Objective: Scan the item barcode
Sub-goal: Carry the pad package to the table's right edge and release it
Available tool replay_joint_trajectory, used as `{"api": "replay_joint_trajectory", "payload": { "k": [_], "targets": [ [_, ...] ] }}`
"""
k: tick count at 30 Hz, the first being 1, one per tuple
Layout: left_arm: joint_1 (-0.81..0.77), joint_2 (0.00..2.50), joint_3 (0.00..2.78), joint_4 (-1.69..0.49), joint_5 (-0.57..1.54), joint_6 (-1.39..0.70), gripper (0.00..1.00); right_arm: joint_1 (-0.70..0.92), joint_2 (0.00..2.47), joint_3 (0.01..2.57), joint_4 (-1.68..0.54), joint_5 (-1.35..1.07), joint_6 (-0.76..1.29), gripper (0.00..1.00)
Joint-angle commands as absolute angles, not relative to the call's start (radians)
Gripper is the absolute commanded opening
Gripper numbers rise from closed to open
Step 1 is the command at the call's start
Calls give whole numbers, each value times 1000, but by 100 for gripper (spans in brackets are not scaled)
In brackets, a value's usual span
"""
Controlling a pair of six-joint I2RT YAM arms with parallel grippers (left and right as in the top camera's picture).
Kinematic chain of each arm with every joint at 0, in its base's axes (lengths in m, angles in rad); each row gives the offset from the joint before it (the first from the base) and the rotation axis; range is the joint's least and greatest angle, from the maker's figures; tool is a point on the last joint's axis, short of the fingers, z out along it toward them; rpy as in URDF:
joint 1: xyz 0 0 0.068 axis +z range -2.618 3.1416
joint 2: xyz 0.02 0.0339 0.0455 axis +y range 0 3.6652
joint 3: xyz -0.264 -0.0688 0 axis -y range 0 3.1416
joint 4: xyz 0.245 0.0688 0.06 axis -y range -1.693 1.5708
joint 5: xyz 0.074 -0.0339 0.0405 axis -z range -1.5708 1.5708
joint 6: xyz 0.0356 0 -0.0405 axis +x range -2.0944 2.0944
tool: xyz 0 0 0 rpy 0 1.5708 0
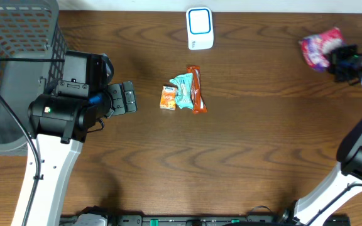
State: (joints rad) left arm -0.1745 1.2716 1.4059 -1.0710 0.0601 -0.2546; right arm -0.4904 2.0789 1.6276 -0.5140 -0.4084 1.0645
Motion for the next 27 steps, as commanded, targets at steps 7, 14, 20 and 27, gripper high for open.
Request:
{"api": "replay_joint_trajectory", "payload": {
  "k": [7,14,20,27],
  "targets": [
    [-173,1274,1404,-1073,47,-249,98,-577,2064,1623,-463,-255,1001,14],
    [-173,1274,1404,-1073,47,-249,98,-575,2063,1624,-398,-294,839,99],
    [-173,1274,1404,-1073,47,-249,98,-612,2017,1625,-359,-487,810,99],
    [-173,1274,1404,-1073,47,-249,98,-591,1852,1625,-324,-659,685,99]
  ]
}}
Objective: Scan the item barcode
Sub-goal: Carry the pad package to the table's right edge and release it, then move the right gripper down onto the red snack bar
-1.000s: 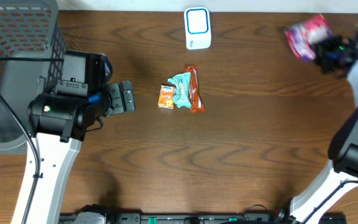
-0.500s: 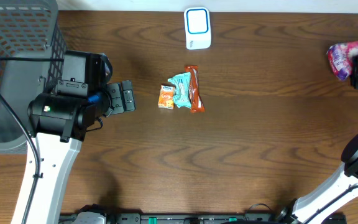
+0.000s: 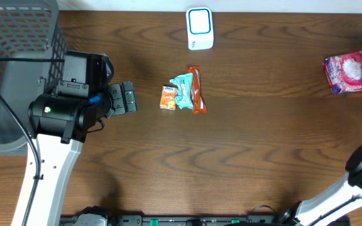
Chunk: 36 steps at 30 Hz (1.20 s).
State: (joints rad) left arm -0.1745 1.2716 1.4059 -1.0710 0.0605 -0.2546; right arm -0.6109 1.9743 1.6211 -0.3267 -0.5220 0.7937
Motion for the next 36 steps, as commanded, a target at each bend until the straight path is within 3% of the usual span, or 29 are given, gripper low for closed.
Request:
{"api": "replay_joint_trajectory", "payload": {
  "k": [1,9,16,25,36],
  "targets": [
    [-173,1274,1404,-1073,47,-249,98,-579,1827,1625,-341,-694,649,99],
    [-173,1274,1404,-1073,47,-249,98,-423,1746,1625,-698,-762,351,99],
    [-173,1274,1404,-1073,47,-249,98,-194,1815,1622,-907,-547,290,99],
    [-173,1274,1404,-1073,47,-249,98,75,1959,1622,-874,-499,291,96],
    [-173,1274,1404,-1073,47,-249,98,272,2087,1622,-741,-498,291,92]
  ]
}}
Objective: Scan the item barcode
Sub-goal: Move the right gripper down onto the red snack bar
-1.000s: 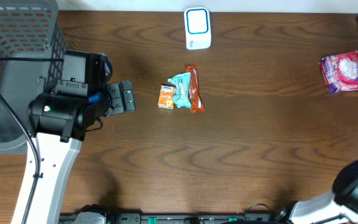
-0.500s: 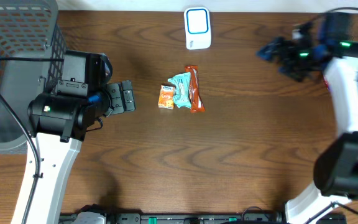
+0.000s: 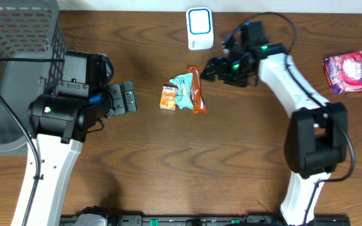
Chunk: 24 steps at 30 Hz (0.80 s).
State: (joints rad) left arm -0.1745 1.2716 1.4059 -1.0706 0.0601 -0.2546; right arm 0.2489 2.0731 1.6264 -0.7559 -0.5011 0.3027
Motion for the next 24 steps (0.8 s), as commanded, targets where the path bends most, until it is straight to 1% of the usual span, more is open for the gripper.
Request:
{"api": "replay_joint_trajectory", "payload": {
  "k": [1,4,8,11,18,22,24],
  "targets": [
    [-173,1274,1404,-1073,47,-249,98,281,2090,1622,-732,-492,291,91],
    [-173,1274,1404,-1073,47,-249,98,305,2093,1622,-707,-432,305,83],
    [-173,1274,1404,-1073,47,-249,98,336,2093,1622,-694,-322,388,75],
    [-173,1274,1404,-1073,47,-249,98,361,2094,1622,-687,-247,389,73],
    [-173,1274,1404,-1073,47,-249,98,432,2116,1622,-668,-137,389,66],
    [-173,1274,1404,-1073,47,-249,98,463,2148,1622,-673,-13,399,63],
    [-173,1274,1404,-1073,47,-249,98,468,2166,1622,-673,1,415,61]
  ]
}}
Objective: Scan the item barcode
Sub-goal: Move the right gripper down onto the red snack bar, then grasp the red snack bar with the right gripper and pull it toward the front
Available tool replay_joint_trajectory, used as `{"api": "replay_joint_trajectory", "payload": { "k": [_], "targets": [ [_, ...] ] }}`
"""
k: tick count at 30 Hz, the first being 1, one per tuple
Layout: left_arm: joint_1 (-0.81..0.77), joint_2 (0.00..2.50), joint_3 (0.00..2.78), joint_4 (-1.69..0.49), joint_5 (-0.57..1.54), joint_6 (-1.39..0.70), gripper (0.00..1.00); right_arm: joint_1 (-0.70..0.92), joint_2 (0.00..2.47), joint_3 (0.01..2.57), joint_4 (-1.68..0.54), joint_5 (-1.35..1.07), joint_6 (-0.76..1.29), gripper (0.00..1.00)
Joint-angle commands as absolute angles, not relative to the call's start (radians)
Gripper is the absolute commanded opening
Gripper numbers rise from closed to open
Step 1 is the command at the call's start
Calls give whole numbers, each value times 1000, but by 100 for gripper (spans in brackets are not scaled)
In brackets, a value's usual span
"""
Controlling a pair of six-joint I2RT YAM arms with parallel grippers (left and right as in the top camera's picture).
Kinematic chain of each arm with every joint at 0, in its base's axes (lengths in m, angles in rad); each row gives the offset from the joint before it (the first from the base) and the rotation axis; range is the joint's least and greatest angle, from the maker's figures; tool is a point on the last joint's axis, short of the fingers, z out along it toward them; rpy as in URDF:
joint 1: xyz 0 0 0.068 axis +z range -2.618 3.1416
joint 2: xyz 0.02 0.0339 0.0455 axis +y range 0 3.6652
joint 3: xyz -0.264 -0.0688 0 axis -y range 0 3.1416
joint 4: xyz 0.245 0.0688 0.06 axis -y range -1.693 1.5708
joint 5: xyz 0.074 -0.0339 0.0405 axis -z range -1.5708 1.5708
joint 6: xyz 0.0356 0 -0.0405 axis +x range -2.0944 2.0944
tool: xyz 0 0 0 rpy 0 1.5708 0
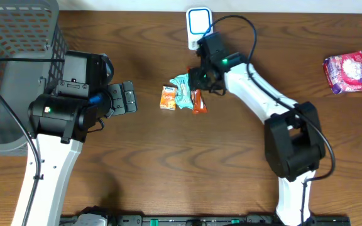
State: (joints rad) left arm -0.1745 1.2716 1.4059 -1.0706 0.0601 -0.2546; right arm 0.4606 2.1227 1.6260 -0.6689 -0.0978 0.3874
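A white scanner with a blue face (pixel 200 26) stands at the table's far edge. In the middle lie three snacks side by side: a small orange packet (pixel 167 97), a teal packet (pixel 182 89) and an orange-red bar (pixel 197 100). My right gripper (pixel 195 76) is down over the far end of the bar, beside the teal packet; its fingers look open and the bar's top is hidden under them. My left gripper (pixel 129 98) hangs open and empty to the left of the snacks. A pink bag (pixel 347 70) lies at the far right.
A grey mesh basket (pixel 17 69) fills the left side behind my left arm. The right arm stretches from the front right across the table towards the snacks, its cable looping just right of the scanner.
My right gripper has moved left and nearer, from a spot right of the bar and below the scanner to directly over the bar's far end. The snacks, pink bag and left arm are unchanged.
My right gripper held the pink bag at the far right, then had it nearer the right edge. Later the bag lay alone there and the gripper was near the scanner. Now it is over the bar. The left arm stayed still throughout.
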Motion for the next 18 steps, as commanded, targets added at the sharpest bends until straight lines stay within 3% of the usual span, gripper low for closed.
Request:
{"api": "replay_joint_trajectory", "payload": {
  "k": [1,6,11,15,18],
  "targets": [
    [-173,1274,1404,-1073,47,-249,98,469,2177,1622,-671,-4,415,59],
    [-173,1274,1404,-1073,47,-249,98,475,2212,1622,-685,-6,414,45],
    [-173,1274,1404,-1073,47,-249,98,472,2217,1622,-708,-4,402,18],
    [-173,1274,1404,-1073,47,-249,98,457,2216,1622,-757,35,403,7],
    [-173,1274,1404,-1073,47,-249,98,438,2209,1625,-839,62,403,4]
  ]
}}
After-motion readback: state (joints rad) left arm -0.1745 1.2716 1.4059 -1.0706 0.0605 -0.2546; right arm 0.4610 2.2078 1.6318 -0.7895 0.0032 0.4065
